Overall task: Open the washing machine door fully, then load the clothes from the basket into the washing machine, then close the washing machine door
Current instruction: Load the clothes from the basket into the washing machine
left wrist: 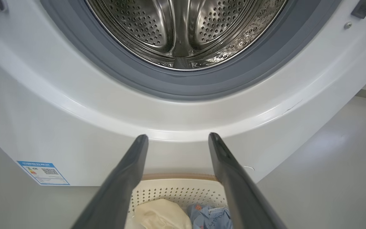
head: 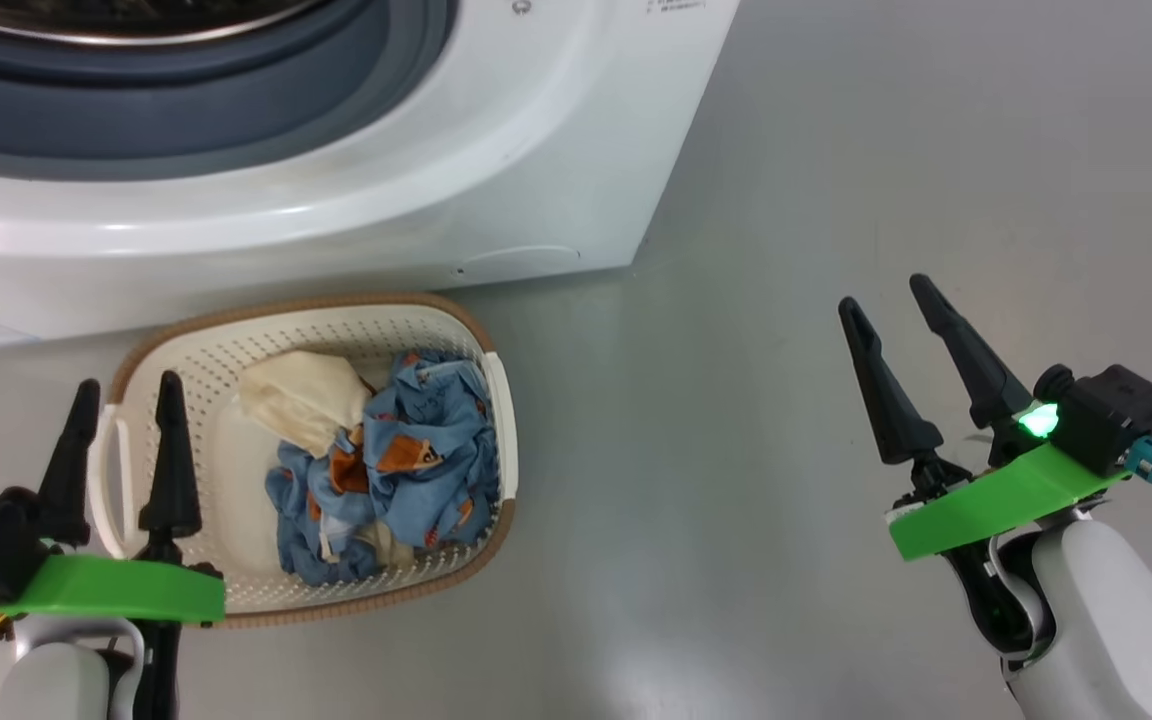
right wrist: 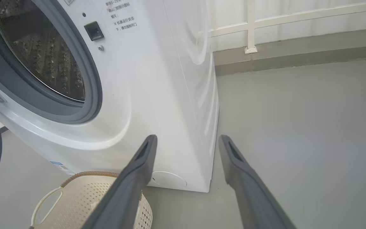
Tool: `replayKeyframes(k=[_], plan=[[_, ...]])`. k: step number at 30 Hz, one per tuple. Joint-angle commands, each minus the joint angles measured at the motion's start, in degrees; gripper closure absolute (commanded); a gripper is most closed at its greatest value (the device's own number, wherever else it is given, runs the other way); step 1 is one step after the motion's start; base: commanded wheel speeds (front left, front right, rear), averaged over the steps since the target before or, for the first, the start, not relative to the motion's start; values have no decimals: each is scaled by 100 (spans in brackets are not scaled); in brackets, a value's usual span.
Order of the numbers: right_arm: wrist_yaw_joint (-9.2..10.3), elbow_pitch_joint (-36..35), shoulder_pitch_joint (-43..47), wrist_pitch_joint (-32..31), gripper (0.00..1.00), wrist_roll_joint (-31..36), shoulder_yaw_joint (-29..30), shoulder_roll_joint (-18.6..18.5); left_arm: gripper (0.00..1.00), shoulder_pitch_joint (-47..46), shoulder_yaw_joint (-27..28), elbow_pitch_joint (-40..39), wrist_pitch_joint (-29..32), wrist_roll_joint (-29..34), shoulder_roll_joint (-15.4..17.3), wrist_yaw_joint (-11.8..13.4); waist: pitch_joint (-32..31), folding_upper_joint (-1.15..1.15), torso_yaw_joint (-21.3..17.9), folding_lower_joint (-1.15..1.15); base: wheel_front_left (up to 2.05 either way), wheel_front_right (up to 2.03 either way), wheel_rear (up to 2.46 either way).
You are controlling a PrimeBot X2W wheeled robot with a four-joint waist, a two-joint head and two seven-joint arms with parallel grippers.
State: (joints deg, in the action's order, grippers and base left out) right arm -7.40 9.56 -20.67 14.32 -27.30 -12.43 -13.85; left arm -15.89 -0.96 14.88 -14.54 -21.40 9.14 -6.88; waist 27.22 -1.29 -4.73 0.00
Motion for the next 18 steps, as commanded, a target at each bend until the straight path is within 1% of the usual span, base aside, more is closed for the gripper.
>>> replayKeyframes(k=[1, 11, 18], plan=[[-9, -157, -23, 68, 0, 43, -107, 11, 0, -133, 132, -29, -46, -73, 197, -45, 295, 0, -83, 0, 0, 0, 0], [-9, -259, -247, 68, 0, 72, -114, 54, 0, -624, -204, 656, -36, -276, 342, -57, 844, 0, -208, 0, 0, 0, 0], [-9, -298, -403, 68, 0, 72, -86, 127, 0, -1140, -768, 1257, -22, -565, 548, -59, 1219, 0, -310, 0, 0, 0, 0]])
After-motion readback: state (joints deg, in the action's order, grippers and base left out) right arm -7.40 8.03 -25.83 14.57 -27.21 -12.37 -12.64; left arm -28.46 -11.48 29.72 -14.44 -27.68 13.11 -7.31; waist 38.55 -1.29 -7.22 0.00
